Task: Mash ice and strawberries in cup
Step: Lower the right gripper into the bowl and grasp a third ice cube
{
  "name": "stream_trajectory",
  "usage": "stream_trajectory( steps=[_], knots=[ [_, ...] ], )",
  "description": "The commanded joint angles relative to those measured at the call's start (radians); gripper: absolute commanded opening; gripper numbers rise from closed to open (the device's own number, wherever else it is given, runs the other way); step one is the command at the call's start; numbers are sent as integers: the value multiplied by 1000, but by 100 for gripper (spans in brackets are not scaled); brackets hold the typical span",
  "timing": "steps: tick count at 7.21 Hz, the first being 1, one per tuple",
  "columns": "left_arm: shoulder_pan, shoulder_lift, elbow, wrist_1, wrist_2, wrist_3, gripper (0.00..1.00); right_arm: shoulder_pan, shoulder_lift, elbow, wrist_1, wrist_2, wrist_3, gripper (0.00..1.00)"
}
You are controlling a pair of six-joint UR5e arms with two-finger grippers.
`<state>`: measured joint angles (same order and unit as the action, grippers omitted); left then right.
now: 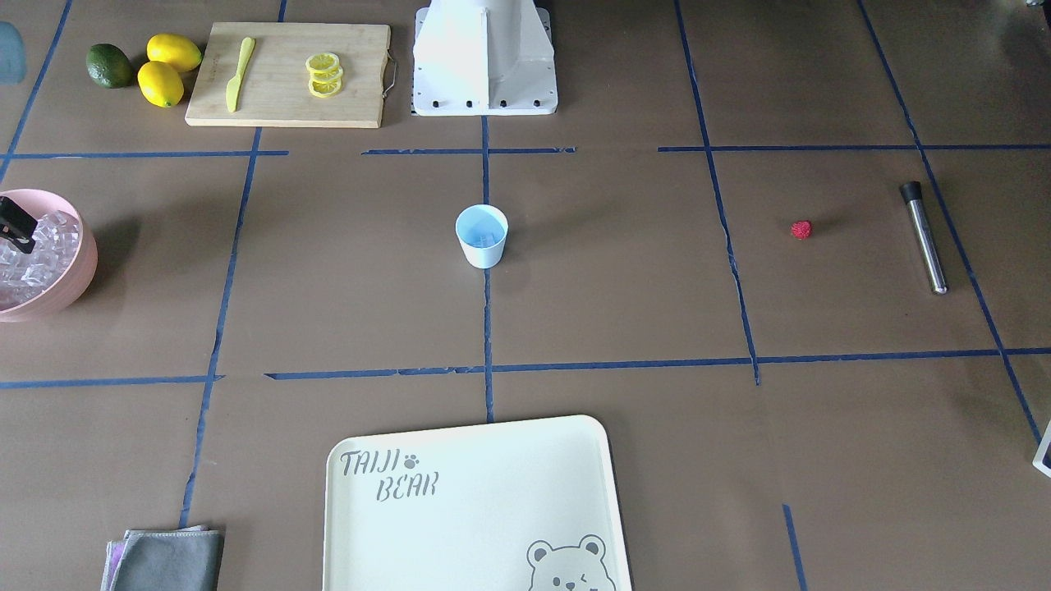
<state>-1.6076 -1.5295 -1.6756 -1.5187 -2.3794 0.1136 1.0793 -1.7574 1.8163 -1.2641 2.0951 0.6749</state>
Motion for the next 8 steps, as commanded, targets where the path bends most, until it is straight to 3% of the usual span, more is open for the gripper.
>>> stream_trajectory(
  steps=[1,2,5,6,8],
  knots=[
    [0,0,-3,0,0,0,100,-10,1,-9,0,-1,0,93],
    [0,0,-3,0,0,0,100,-12,1,-11,0,-1,-1,83],
    [0,0,-3,0,-1,0,100,-16,12,-26,2,-3,-3,71],
    [0,0,-3,0,-1,0,100,-15,13,-28,0,-3,-3,53],
    [0,-3,-3,0,-1,0,100,-13,13,-25,2,2,-9,5]
  ],
)
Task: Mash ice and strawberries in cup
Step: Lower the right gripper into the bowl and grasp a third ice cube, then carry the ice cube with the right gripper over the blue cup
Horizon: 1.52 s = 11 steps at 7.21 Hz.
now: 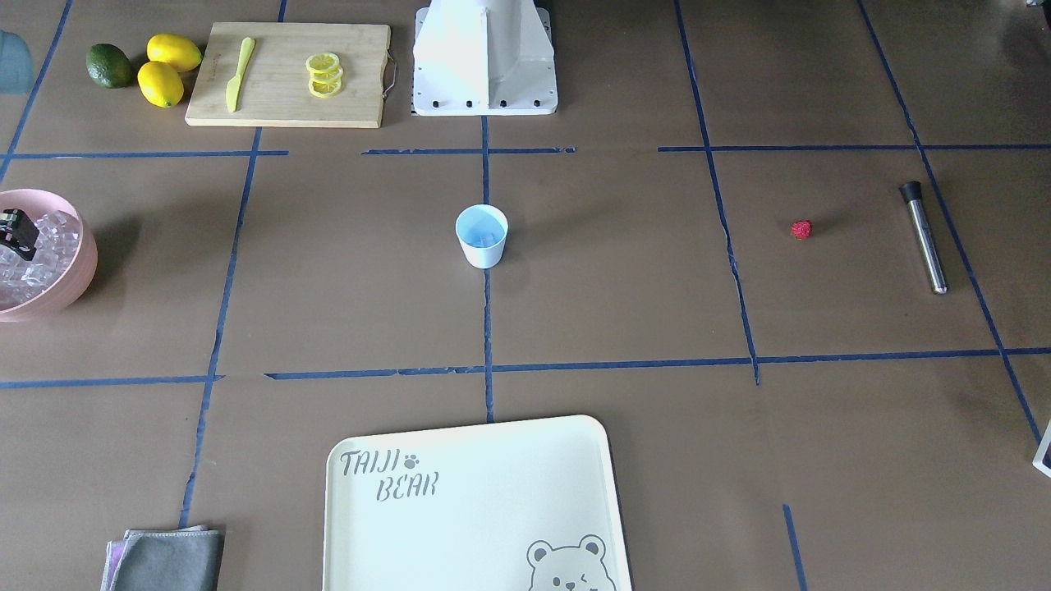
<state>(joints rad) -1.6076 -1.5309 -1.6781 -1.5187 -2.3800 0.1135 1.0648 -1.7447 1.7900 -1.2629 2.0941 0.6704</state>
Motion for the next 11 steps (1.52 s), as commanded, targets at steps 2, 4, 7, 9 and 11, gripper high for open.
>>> stream_trajectory(
  steps=[2,4,7,9,11],
  knots=[
    [0,-2,0,0,-1,-2,100,44,1,20,-7,9,-8,0],
    [0,1,0,2,-1,0,100,107,-3,195,-181,29,-26,0],
    [0,1,0,2,-1,-2,100,-25,367,292,-587,15,-6,0],
    [0,5,0,2,-1,0,100,-208,676,212,-737,-46,203,0],
    [0,6,1,2,-1,0,100,-380,846,116,-696,-138,369,0]
  ],
)
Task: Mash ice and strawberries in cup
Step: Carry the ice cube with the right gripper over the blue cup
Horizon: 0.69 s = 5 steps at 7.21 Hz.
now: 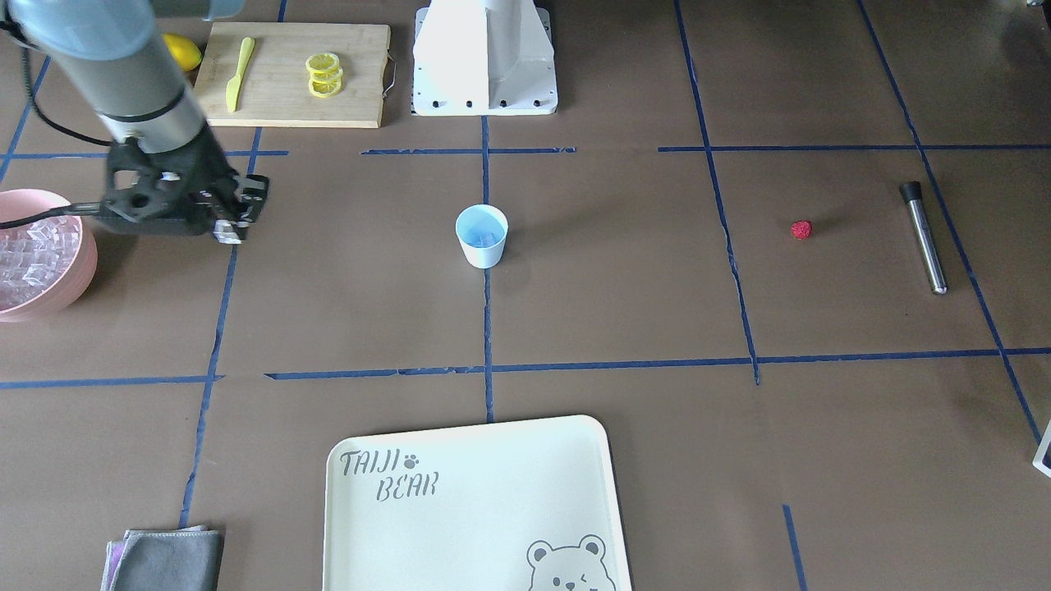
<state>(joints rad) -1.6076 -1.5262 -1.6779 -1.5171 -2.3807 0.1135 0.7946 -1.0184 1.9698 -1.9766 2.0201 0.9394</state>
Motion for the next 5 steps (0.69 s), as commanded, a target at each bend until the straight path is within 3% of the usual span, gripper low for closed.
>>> stream_trajectory(
  steps=[1,2,5],
  knots=[
    [0,3,0,0,0,0,100,-188,227,-180,71,-116,204,0],
    [0,4,0,0,0,0,100,-236,309,-283,124,-161,238,0],
    [0,6,1,0,0,0,100,-319,330,-321,159,-207,256,0]
  ],
)
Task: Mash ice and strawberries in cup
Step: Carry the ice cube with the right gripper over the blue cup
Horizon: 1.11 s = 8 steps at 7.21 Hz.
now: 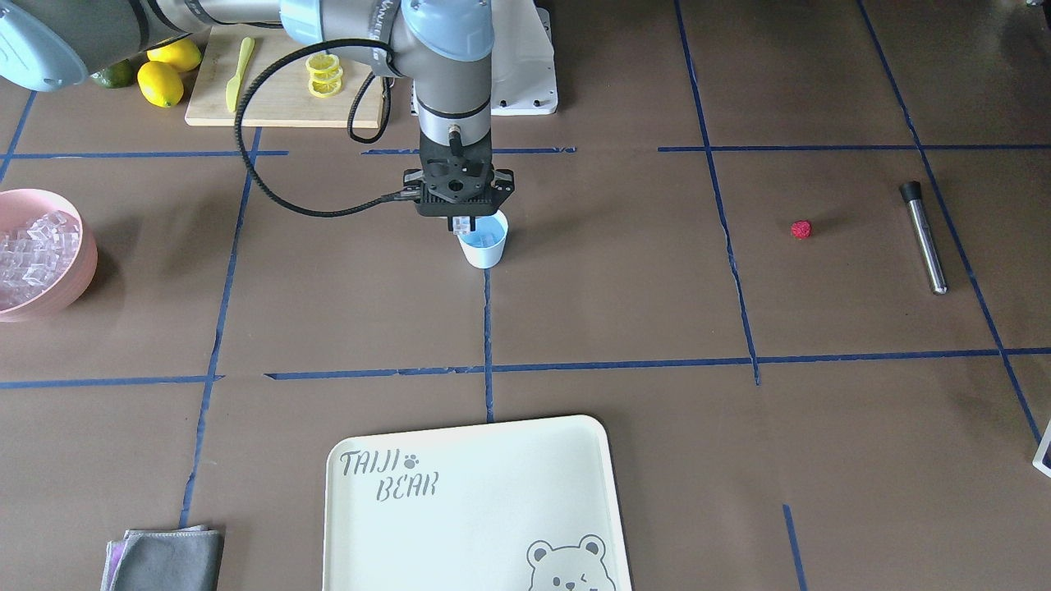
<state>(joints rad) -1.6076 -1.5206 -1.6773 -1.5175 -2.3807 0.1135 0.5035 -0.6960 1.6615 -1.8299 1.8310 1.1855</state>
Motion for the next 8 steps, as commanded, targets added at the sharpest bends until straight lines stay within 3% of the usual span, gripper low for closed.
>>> stream_trajectory(
  steps=[1,4,5,6,7,8],
  knots=[
    [0,0,1,0,0,0,100,-34,4,-23,33,-18,9,0],
    [0,0,1,-1,0,0,100,-37,0,-28,35,-16,45,5],
    [0,2,1,-1,2,0,100,-37,0,-29,41,-16,45,18],
    [0,0,2,-1,2,0,100,-37,0,-29,43,-16,46,40],
    [0,0,2,0,2,0,100,-37,-2,-29,49,-16,46,77],
    [0,0,5,-1,2,0,100,-37,-2,-28,49,-16,46,92]
  ],
)
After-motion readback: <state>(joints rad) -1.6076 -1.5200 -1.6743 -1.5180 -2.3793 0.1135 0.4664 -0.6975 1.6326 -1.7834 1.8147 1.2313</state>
